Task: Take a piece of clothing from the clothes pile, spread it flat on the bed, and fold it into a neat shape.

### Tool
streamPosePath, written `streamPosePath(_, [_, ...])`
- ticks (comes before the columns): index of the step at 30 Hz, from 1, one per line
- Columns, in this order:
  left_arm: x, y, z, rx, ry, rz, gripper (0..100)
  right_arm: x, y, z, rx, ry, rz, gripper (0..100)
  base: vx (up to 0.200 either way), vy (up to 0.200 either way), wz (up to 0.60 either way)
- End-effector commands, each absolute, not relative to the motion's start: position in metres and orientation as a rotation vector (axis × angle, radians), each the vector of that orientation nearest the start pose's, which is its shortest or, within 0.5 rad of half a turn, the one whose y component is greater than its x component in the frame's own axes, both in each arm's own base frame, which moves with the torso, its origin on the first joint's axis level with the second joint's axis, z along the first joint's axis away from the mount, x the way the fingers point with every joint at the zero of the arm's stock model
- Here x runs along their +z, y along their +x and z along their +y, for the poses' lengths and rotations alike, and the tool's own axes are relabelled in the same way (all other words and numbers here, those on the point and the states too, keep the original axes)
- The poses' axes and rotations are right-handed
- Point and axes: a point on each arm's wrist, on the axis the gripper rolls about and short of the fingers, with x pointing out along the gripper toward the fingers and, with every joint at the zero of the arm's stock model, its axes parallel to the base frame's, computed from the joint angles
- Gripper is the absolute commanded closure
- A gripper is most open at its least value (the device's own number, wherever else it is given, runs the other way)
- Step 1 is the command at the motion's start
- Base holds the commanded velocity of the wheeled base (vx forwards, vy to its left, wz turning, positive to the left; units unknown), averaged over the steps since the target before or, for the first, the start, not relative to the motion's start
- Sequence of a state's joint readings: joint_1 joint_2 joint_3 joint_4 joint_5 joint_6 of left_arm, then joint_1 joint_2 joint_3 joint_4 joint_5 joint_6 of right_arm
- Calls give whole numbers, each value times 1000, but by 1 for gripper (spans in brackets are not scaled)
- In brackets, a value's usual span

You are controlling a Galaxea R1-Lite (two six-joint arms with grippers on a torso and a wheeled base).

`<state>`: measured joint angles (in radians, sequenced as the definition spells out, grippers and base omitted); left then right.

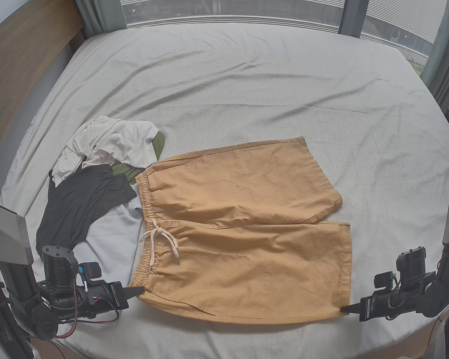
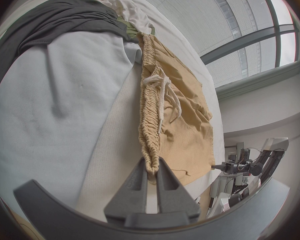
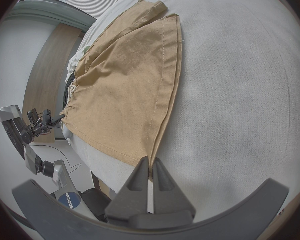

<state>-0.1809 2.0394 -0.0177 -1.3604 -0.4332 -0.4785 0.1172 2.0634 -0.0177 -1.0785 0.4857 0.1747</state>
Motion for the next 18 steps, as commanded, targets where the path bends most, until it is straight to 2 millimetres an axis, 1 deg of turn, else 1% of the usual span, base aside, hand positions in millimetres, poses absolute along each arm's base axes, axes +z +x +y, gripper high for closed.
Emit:
streamPosePath(1, [15, 194, -44, -412, -515, 832, 100, -9, 178, 32, 469, 339, 1040, 100, 0, 0, 0])
streamPosePath(4, [13, 186, -43, -420, -458, 896, 100, -5, 173, 33, 480, 327, 1056, 100, 0, 0, 0])
streamPosePath(11, [11, 183, -43, -426, -429, 925, 100, 8, 161, 33, 485, 319, 1073, 100, 0, 0, 0])
streamPosePath(18, [16, 173, -41, -445, -387, 966, 100, 12, 154, 33, 484, 311, 1101, 100, 0, 0, 0])
